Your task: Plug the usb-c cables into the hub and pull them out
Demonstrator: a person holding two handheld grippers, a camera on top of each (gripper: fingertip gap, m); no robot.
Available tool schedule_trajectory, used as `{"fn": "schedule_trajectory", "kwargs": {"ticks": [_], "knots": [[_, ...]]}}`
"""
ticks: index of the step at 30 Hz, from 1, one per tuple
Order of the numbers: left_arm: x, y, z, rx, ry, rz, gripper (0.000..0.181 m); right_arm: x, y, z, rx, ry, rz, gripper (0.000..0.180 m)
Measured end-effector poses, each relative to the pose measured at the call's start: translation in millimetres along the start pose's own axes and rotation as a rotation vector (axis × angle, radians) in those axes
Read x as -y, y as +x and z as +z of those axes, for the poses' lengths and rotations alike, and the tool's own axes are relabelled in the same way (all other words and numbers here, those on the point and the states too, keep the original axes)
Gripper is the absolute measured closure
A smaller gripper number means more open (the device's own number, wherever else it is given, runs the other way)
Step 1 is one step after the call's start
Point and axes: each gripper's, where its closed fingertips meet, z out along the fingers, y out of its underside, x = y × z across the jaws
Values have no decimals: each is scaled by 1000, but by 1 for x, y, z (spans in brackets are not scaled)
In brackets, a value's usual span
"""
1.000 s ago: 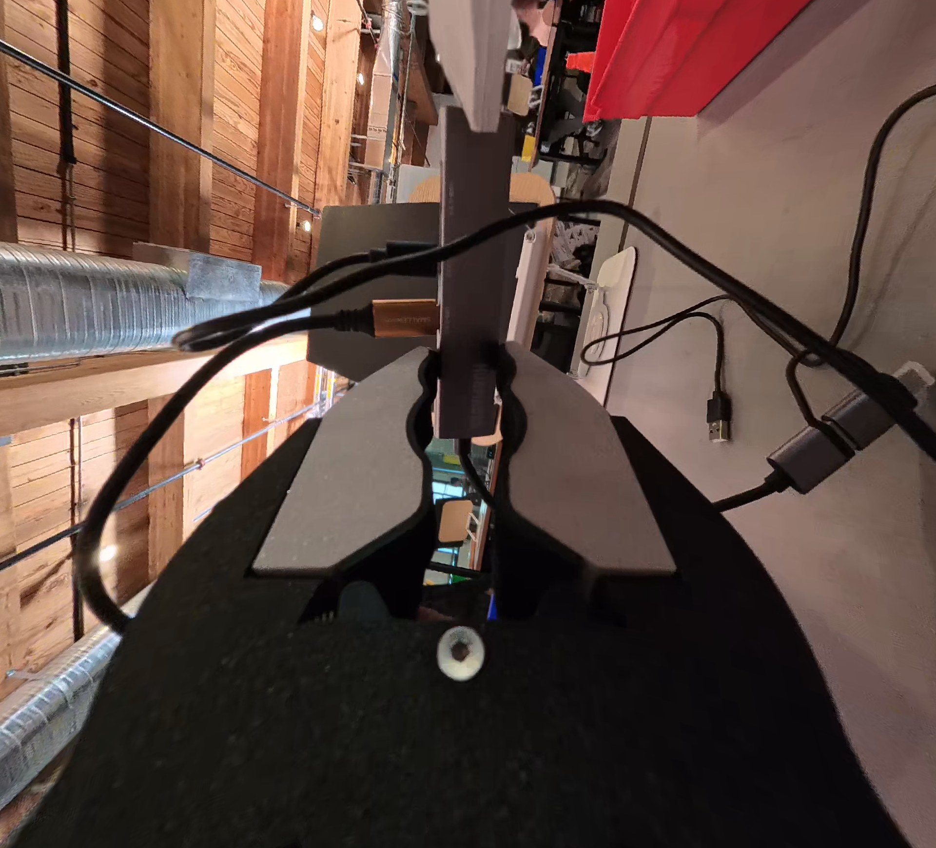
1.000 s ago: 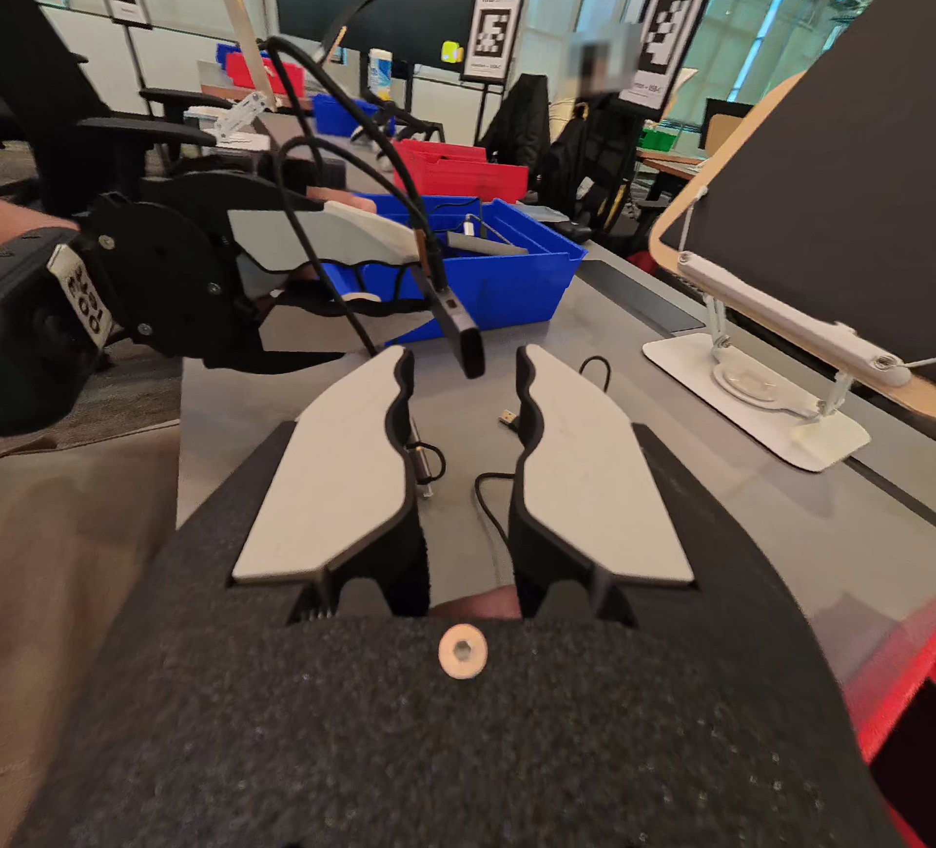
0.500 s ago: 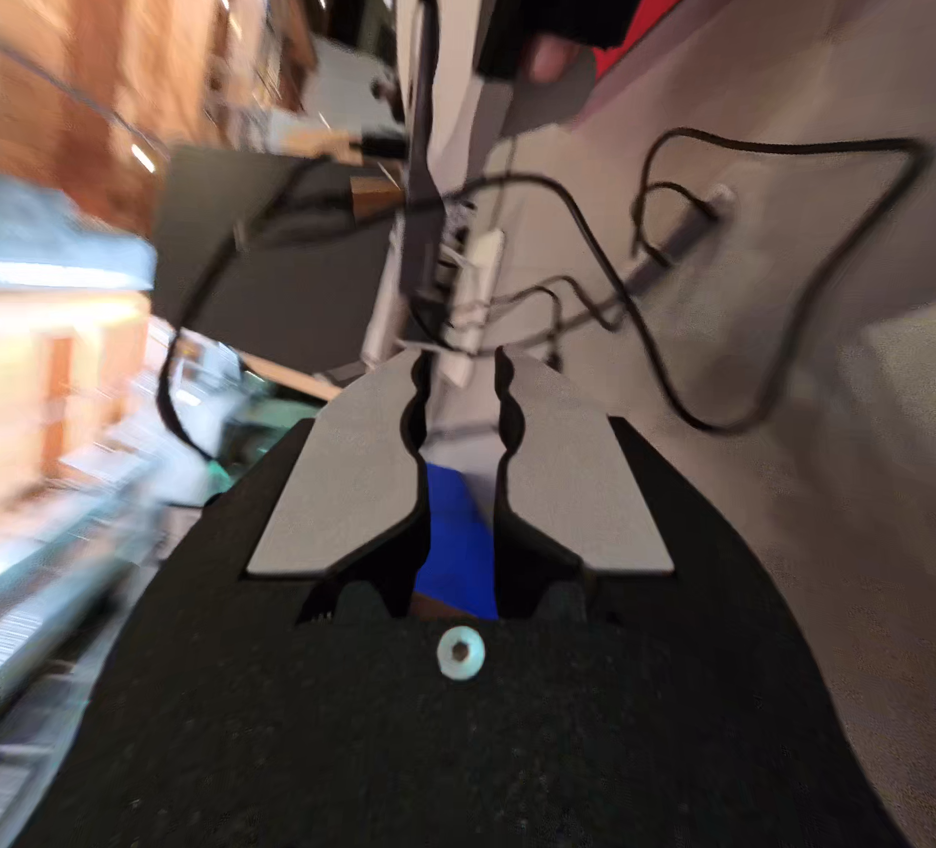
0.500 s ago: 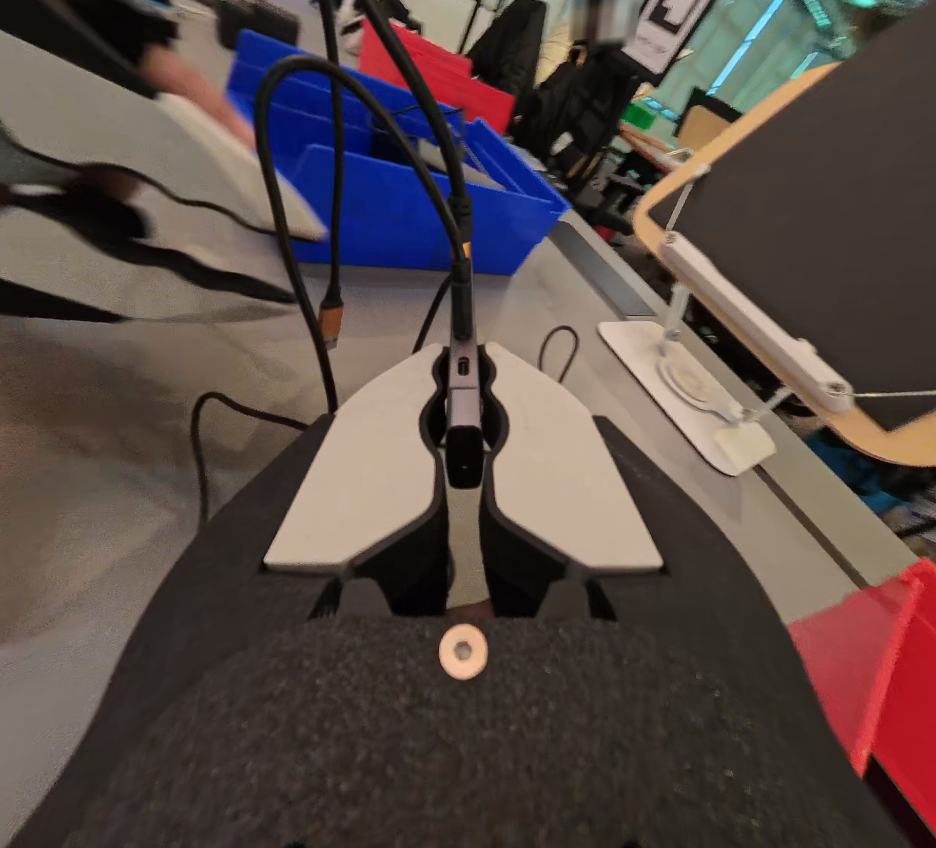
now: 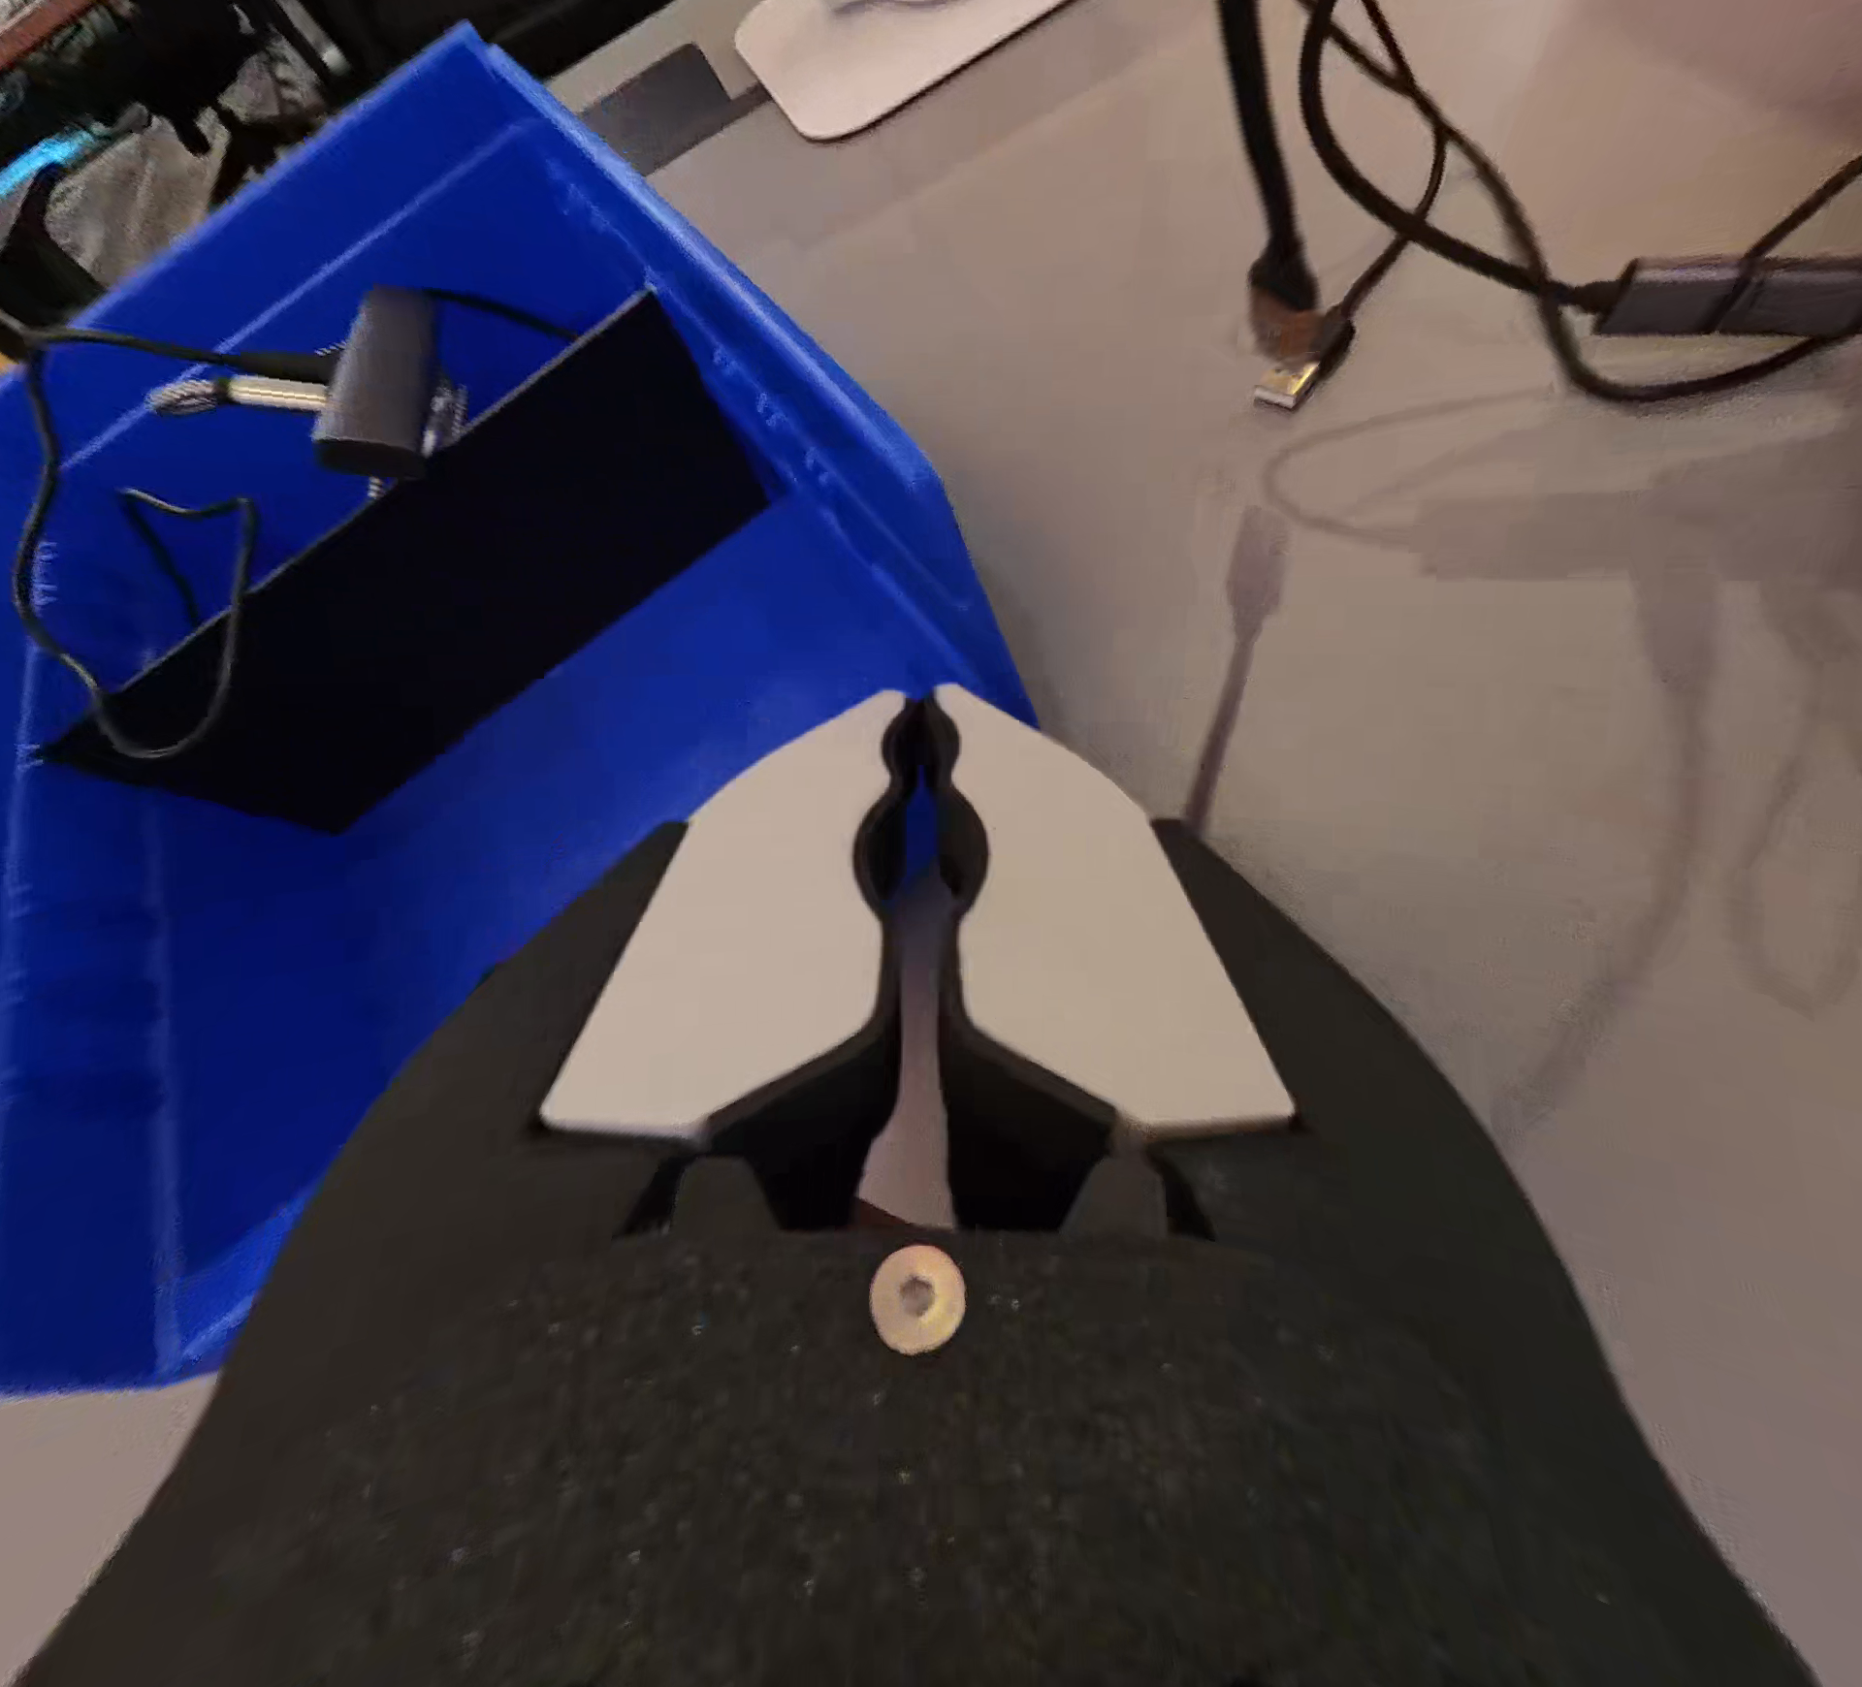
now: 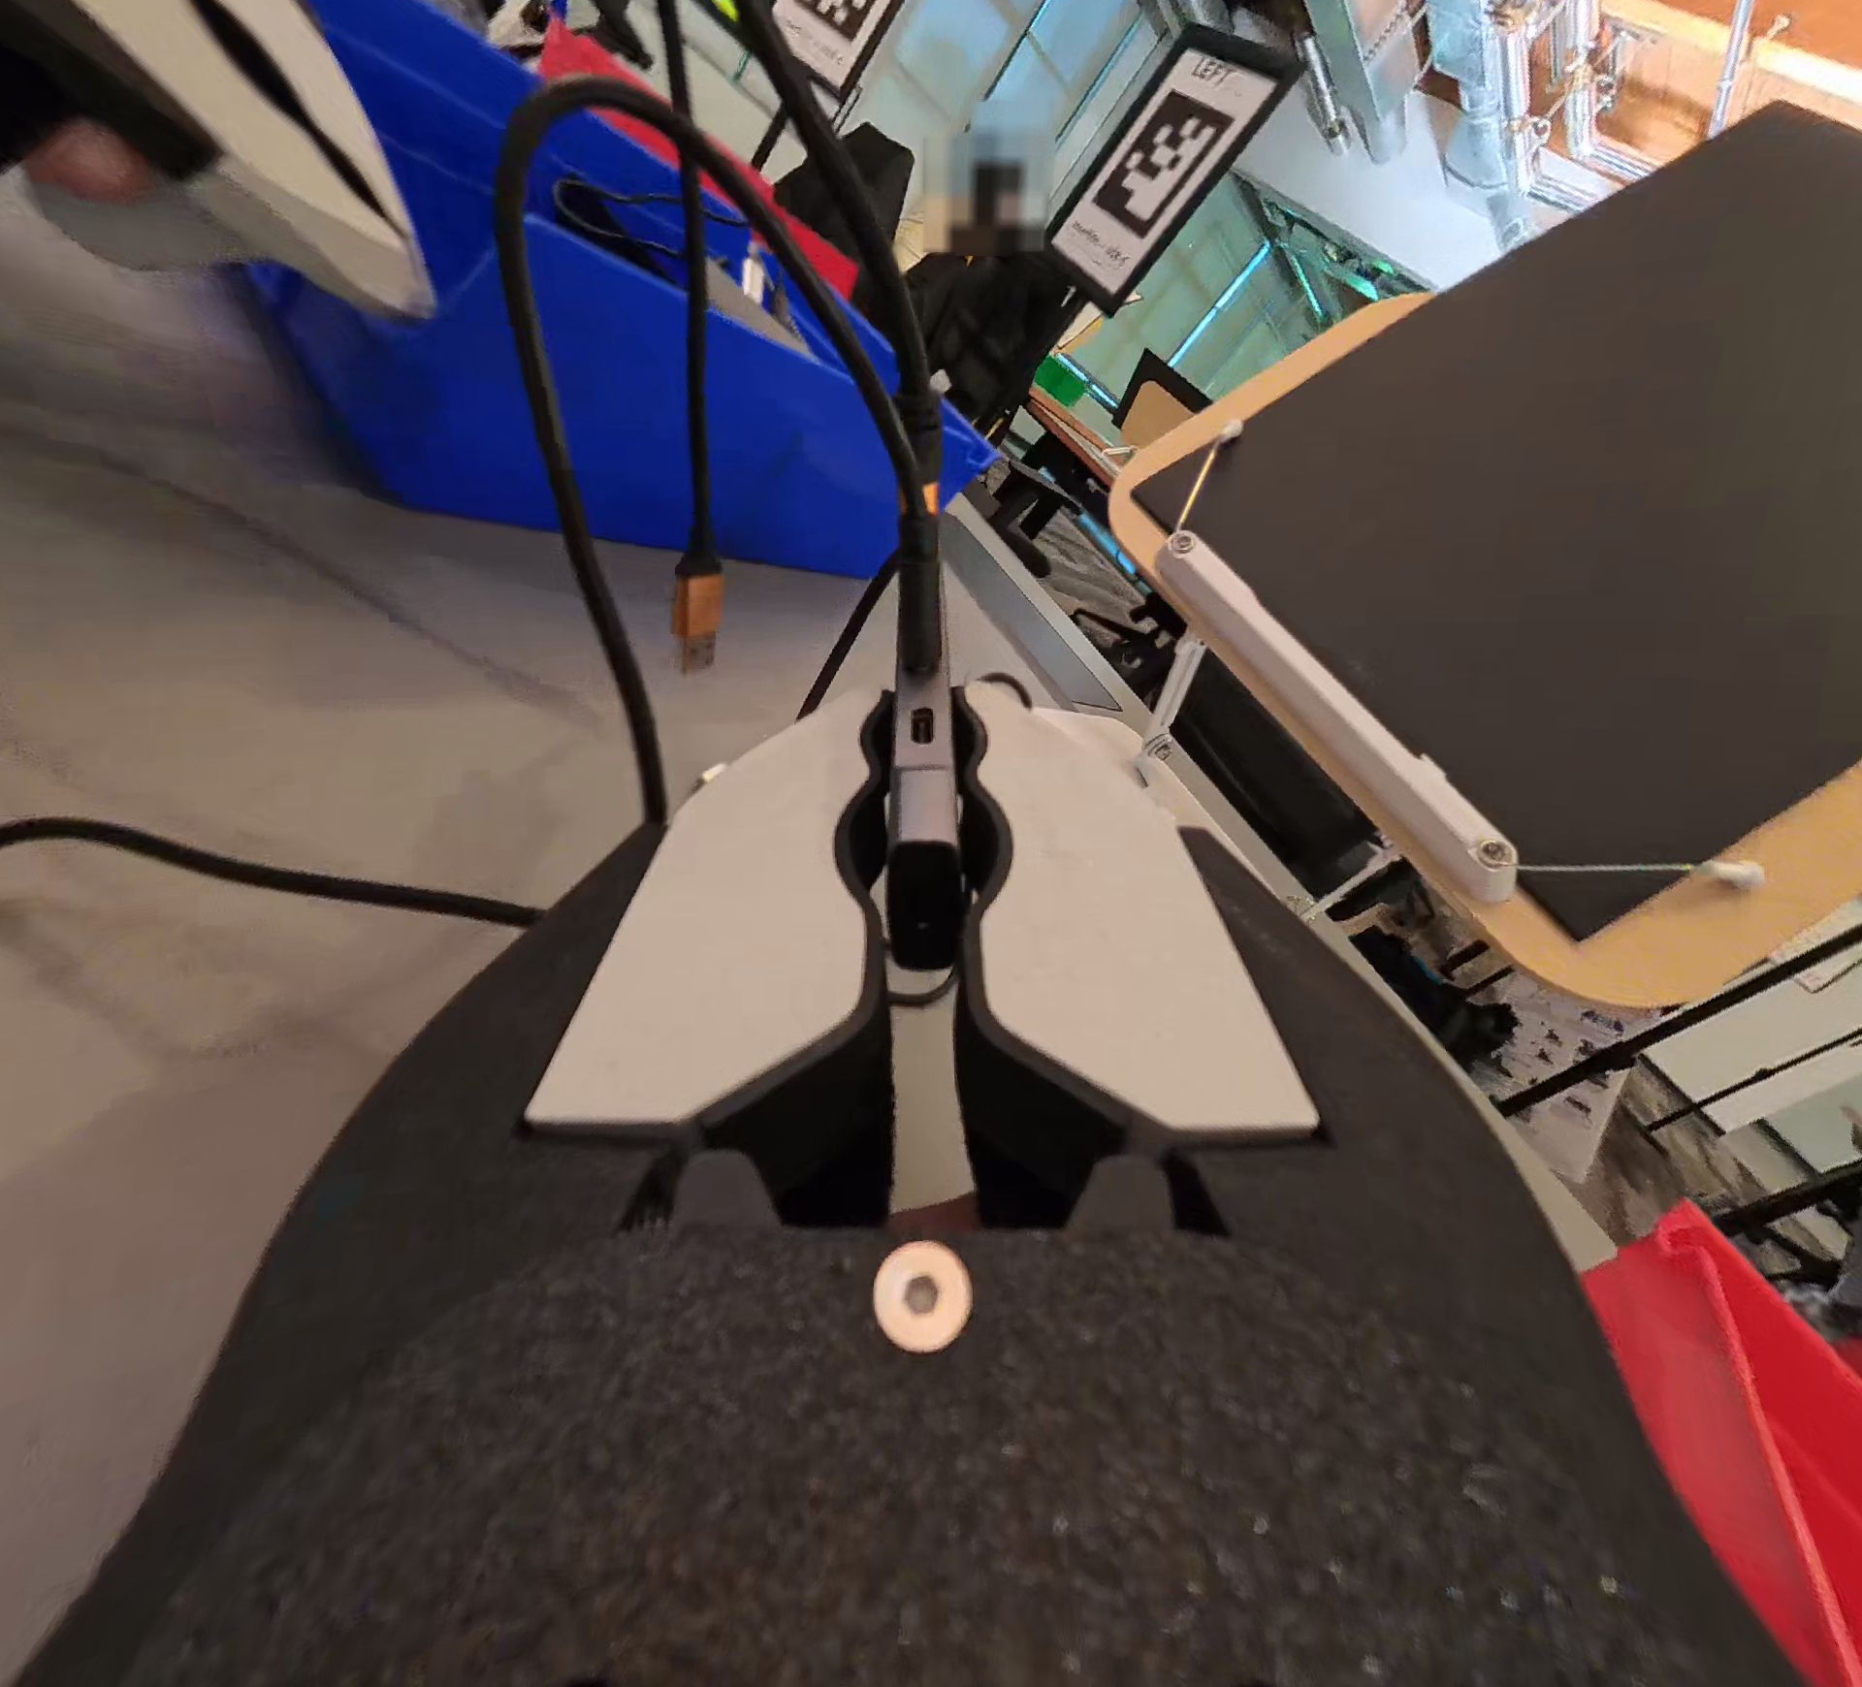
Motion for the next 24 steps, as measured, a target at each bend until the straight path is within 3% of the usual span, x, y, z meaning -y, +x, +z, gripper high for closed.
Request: {"fn": "schedule_trajectory", "kwargs": {"ticks": [5,9,12,15,17,18,19,21,24], "knots": [[1,-8,17,-2,-52,-12,181,-2,-4,2,30,-9,5,171],[19,0,-10,-32,76,-65,149,-4,-2,3,33,-16,34,171],[42,8,-25,-78,183,-170,135,-5,0,3,31,-20,57,171],[39,10,9,-48,85,-157,132,-7,2,4,25,-27,76,171],[25,-5,29,38,19,-153,144,-8,6,2,7,-31,88,171],[26,-5,30,27,26,-113,162,-8,8,1,-6,-32,91,171],[19,-15,29,106,-29,-87,168,-8,9,0,-18,-32,91,171],[10,-39,20,201,-50,-73,175,-8,10,0,-24,-33,84,171],[-18,-79,7,195,-62,-253,177,-7,4,4,-3,-28,44,171]]}}
